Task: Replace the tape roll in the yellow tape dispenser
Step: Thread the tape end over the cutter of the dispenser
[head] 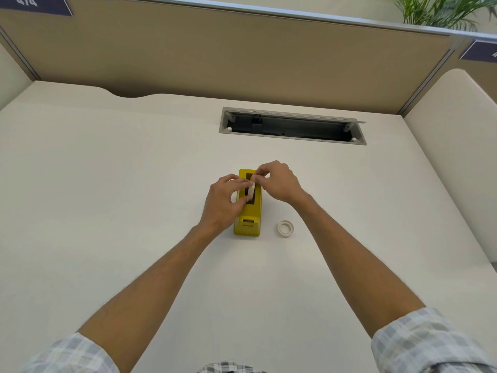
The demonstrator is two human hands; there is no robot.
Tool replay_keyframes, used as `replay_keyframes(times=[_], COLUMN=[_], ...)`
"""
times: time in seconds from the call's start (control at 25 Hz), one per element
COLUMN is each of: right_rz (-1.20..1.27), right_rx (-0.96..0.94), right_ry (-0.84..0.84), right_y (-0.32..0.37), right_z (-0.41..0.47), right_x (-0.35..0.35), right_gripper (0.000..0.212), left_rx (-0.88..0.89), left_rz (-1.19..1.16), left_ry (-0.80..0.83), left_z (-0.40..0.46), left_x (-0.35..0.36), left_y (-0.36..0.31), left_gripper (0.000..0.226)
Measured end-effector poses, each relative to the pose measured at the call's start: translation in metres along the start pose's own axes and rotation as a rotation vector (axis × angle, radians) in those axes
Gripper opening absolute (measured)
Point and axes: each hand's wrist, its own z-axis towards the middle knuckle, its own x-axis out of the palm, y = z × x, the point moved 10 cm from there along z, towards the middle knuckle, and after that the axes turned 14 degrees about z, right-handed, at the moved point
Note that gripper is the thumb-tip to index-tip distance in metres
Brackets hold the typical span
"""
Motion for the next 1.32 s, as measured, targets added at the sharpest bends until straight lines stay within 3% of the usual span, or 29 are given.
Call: replay_keyframes(times=[0.24, 0.48, 0.72, 1.32], right_rz=[0.103, 0.07, 0.003, -0.264], right_rx=[0.008, -0.048, -0.103, -0.392], right_ry=[-0.024, -0.041, -0.078, -0.137], right_y=[-0.004, 0.002, 0.008, 0.03], right_z=[-0.004, -0.015, -0.026, -0.057], right_x=[-0.002, -0.004, -0.008, -0.001], right_gripper=[0.014, 0.015, 0.014, 0.021], left_rx=[-0.063, -0.122, -0.057, 0.052], left_rz=[-0.087, -0.11, -0.026, 0.227], left_ry=[-0.054, 0.028, 0.089, 0.124], left_z=[0.0, 0.008, 0.012, 0.012], left_x=[-0.007, -0.001, 0.004, 0.005], left_y=[0.002, 0.003, 0.002, -0.007], left_gripper=[0.017, 0.038, 0.031, 0.04])
